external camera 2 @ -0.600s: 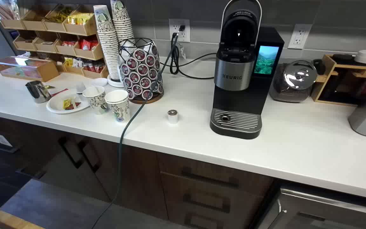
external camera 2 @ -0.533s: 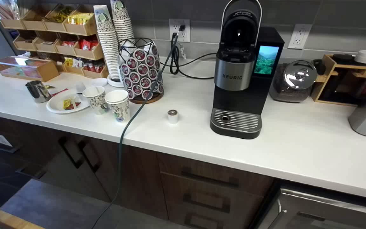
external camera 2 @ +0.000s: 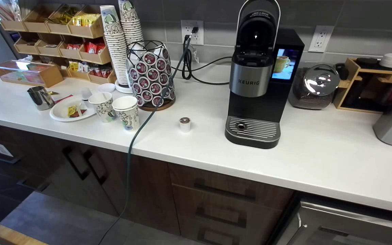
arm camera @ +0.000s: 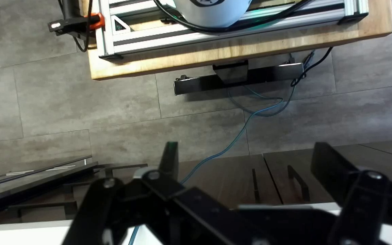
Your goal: Move one pod from the plate to the jug
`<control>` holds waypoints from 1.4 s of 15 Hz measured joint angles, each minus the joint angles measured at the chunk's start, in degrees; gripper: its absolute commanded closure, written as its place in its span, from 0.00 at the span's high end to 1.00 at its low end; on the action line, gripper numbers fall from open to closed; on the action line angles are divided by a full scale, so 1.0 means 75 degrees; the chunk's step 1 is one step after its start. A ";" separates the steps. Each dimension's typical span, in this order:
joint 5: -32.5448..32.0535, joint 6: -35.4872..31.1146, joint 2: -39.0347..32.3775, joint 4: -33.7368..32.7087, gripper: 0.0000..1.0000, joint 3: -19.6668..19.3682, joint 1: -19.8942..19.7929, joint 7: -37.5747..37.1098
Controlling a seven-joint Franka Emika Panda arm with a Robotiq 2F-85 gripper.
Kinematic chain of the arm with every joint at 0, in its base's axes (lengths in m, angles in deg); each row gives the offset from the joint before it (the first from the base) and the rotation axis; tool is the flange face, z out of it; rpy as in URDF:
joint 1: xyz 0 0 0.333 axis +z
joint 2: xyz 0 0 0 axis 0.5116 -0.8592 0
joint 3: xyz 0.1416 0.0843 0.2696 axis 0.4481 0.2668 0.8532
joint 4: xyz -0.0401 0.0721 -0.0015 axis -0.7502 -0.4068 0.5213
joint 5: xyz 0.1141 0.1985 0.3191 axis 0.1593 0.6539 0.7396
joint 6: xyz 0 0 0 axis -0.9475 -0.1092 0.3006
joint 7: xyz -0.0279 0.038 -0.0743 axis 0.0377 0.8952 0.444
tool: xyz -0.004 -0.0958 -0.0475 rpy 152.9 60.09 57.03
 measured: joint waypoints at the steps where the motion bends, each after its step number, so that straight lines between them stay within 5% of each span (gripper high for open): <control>1: 0.0001 -0.0082 -0.0028 -0.0065 1.00 0.0010 0.0002 -0.0067; 7: -0.0185 -0.1145 -0.1226 -0.1537 1.00 0.0896 0.0069 -0.1123; 12: -0.1720 -0.1074 -0.3367 -0.3347 1.00 0.2029 0.0118 -0.2376; 16: -0.2300 -0.0411 -0.4652 -0.4078 1.00 0.1953 0.0449 -0.2391; 21: -0.2342 -0.0327 -0.4815 -0.4250 1.00 0.1711 0.0666 -0.2365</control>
